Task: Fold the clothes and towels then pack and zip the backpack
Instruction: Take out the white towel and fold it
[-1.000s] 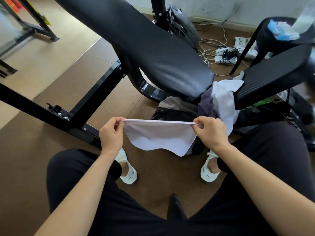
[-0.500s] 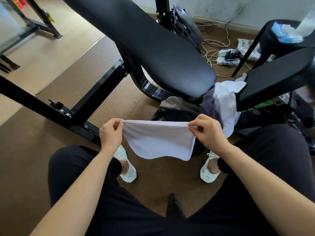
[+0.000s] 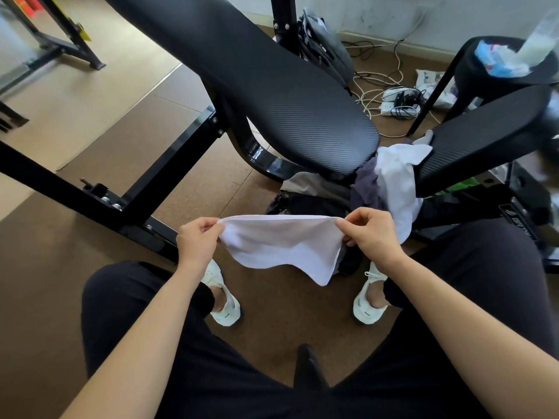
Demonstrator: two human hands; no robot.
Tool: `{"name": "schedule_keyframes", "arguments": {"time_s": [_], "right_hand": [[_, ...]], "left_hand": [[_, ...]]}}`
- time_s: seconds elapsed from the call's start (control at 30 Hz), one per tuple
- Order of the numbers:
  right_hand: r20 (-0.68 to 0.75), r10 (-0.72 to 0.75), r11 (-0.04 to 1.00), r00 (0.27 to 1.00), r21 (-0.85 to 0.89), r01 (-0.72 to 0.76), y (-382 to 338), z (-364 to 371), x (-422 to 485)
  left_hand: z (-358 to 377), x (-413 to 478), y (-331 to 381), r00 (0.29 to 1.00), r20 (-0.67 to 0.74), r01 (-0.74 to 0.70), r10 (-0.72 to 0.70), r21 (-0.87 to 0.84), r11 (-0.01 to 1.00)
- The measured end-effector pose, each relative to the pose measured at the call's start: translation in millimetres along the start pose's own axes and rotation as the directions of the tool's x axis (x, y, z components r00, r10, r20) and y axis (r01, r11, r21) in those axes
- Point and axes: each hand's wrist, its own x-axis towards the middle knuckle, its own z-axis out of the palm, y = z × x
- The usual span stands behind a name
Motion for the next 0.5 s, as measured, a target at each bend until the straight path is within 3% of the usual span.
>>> {"name": "schedule_keyframes", "arguments": {"time_s": [0.1,0.23,0.33,0.5], "right_hand": [[0.025,0.114,0.978,0.993,0.172,-0.117,-4.0,4.4,-2.8],[0.182,0.149,0.936,0.972,0.291,-0.198,-10.1,13.0,-9.5],[0.323,0.097,0.929,0.941,0.311,-0.202,-15.0,19.5,-15.8],[0.437,0.025,0.961,0.899,0.238,-0.143,-18.0,27.4,-24.5]], "left_hand": [[7.7,-18.8,7.3,0.992,0.091,0.089,-0.083,-0.065,0.994],[25.3,-54.3,18.0,0.936,0.297,0.238,-0.189,-0.139,0.961],[38.6,-77.1,24.7,0.874,0.432,0.321,-0.223,-0.170,0.932],[48.5,-97.9,36.4,0.773,0.582,0.448,-0.251,-0.220,0.867]]}}
